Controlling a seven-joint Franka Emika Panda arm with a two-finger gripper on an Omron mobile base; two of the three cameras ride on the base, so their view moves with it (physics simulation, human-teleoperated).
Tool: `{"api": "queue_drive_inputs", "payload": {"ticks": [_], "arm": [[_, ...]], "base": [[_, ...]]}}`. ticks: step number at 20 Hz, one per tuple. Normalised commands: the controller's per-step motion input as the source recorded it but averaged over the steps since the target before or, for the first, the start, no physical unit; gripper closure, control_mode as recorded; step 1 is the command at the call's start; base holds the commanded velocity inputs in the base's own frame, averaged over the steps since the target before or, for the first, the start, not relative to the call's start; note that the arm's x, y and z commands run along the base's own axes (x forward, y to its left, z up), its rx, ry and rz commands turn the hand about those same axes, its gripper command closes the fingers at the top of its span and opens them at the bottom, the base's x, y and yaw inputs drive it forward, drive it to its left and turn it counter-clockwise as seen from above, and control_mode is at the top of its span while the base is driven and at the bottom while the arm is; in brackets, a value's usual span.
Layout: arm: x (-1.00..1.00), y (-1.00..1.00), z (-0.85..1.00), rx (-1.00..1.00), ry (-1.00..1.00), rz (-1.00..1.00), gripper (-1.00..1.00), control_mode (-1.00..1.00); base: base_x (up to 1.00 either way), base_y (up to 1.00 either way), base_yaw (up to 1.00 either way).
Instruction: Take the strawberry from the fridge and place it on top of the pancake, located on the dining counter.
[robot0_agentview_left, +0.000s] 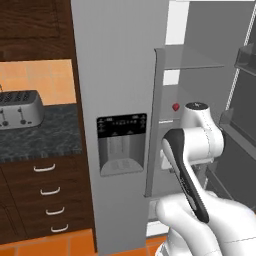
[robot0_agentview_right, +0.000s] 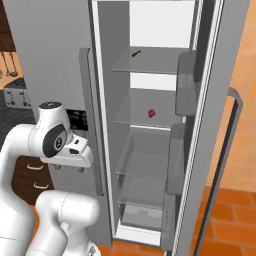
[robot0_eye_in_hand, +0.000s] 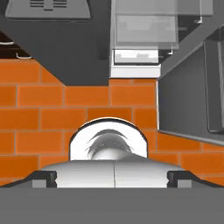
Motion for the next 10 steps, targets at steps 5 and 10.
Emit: {"api": "queue_drive_inputs", "payload": {"ticks": [5,10], "arm": [[0.00,0.00,0.00,0.00,0.00,0.00,-1.00,1.00],[0.00,0.00,0.00,0.00,0.00,0.00,-1.00,1.00]], "base": [[0.31,-0.41,-0.01],[0.09,-0.41,-0.12]]}}
